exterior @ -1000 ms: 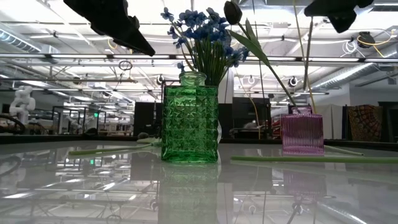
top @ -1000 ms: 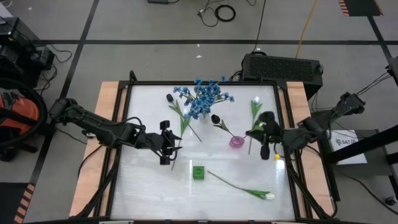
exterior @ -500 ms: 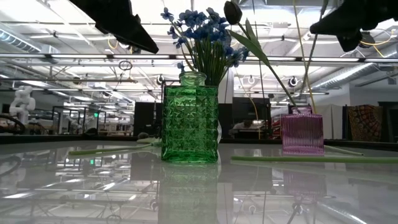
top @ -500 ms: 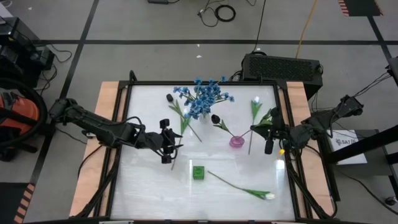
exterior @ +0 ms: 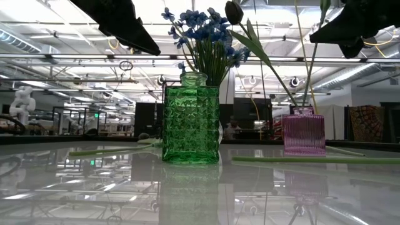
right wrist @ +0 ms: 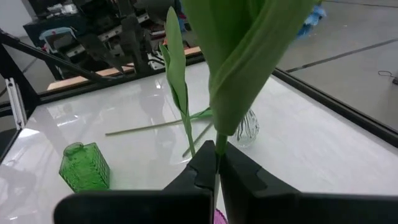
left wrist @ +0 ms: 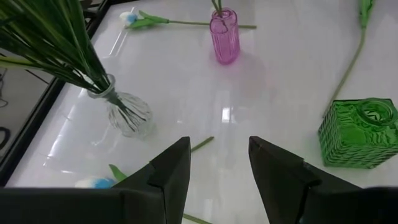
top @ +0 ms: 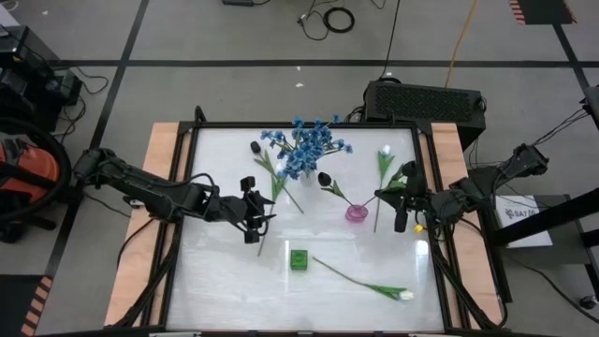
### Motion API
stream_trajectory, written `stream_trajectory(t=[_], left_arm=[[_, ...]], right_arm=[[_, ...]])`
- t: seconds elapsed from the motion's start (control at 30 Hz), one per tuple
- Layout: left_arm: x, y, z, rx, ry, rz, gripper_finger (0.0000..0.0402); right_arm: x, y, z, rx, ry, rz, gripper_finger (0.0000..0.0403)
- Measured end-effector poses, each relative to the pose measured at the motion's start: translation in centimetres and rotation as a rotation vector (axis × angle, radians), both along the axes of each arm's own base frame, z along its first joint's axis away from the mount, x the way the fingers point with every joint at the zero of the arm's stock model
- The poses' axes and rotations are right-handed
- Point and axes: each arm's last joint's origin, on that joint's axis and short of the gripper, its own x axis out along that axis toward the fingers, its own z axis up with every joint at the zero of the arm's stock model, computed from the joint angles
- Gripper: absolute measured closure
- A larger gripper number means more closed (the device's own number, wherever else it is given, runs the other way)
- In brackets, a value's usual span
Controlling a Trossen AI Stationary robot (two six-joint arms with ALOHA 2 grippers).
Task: Sort flowers into vase by color
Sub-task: Put the bottom black tulip into the purple vase
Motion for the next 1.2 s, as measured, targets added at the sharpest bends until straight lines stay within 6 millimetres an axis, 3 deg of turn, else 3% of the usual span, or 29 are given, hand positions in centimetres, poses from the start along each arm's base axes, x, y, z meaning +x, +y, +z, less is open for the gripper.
stream_trajectory(t=[0.83, 1.2], left_arm=[[0.0, 0.0, 0.0, 0.0, 0.0, 0.0, 0.023], [0.0, 0.0, -0.2, -0.001, -0.002, 0.0, 0.023]], right_arm=[[1.8, 0.9, -1.7, 0.04, 0.09, -0.049, 0.0395], [2.1, 0.9, -2.3, 0.087, 0.126, -0.057, 0.031]])
